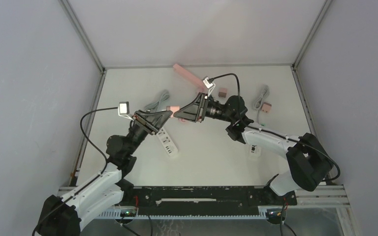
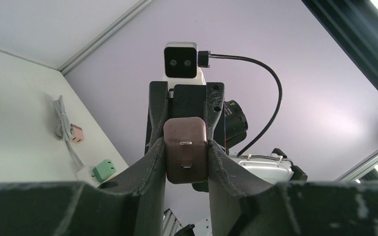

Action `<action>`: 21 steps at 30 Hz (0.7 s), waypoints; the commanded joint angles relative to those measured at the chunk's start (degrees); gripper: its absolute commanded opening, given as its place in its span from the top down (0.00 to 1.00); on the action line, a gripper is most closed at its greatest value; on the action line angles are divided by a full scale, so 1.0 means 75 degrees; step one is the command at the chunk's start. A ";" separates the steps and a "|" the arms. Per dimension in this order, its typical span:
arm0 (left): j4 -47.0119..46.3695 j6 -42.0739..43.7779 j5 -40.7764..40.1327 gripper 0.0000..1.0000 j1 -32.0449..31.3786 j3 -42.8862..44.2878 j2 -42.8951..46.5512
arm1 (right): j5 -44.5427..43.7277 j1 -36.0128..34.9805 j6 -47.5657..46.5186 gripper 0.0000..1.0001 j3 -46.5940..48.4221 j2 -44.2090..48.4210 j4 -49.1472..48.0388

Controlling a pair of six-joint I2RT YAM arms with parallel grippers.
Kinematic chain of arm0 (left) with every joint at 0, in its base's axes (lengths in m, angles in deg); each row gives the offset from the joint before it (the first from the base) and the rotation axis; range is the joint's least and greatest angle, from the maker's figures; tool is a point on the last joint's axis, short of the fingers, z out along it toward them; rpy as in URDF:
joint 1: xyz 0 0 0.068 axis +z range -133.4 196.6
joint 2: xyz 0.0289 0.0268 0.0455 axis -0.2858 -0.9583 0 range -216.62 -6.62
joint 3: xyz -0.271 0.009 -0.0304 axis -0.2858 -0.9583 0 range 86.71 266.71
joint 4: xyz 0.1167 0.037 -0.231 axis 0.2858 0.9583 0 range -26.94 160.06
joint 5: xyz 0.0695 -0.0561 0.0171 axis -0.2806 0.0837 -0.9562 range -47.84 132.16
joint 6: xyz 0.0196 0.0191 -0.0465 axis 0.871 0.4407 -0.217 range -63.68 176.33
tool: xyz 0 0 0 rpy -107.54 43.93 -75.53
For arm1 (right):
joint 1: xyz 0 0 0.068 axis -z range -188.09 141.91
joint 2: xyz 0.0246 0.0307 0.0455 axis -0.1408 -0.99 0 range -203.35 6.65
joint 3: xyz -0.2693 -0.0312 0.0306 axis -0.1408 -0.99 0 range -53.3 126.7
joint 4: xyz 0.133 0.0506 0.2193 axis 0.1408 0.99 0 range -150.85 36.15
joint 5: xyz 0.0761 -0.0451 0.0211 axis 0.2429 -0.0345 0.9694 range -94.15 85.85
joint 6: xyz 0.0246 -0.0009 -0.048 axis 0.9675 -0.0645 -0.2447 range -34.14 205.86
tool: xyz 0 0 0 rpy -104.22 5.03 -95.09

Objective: Insert the plug
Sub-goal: Adjust the plug.

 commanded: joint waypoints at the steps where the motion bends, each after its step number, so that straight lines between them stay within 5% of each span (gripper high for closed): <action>1: -0.0532 -0.0125 0.0212 1.00 -0.0039 0.0005 -0.0036 | 0.0103 -0.0100 0.0173 0.50 0.0408 -0.0093 -0.0516; 8: -0.0515 0.0014 0.0162 1.00 -0.0149 -0.0036 -0.0020 | 0.0181 -0.0150 0.0193 0.54 0.0412 -0.0049 -0.0531; 12: -0.0319 0.0101 0.0294 0.98 -0.0163 0.0002 -0.0058 | 0.0188 -0.0153 0.0028 0.67 0.0418 0.0029 -0.0430; 17: 0.0879 0.0691 0.0101 0.82 -0.0156 -0.0004 0.0371 | 0.0350 -0.0119 -0.0273 0.98 0.0409 0.0149 -0.0057; 21: 0.2768 0.1583 -0.0409 0.60 -0.0143 0.0210 0.1047 | 0.0332 -0.0075 -0.0691 1.00 0.0412 0.0367 0.0669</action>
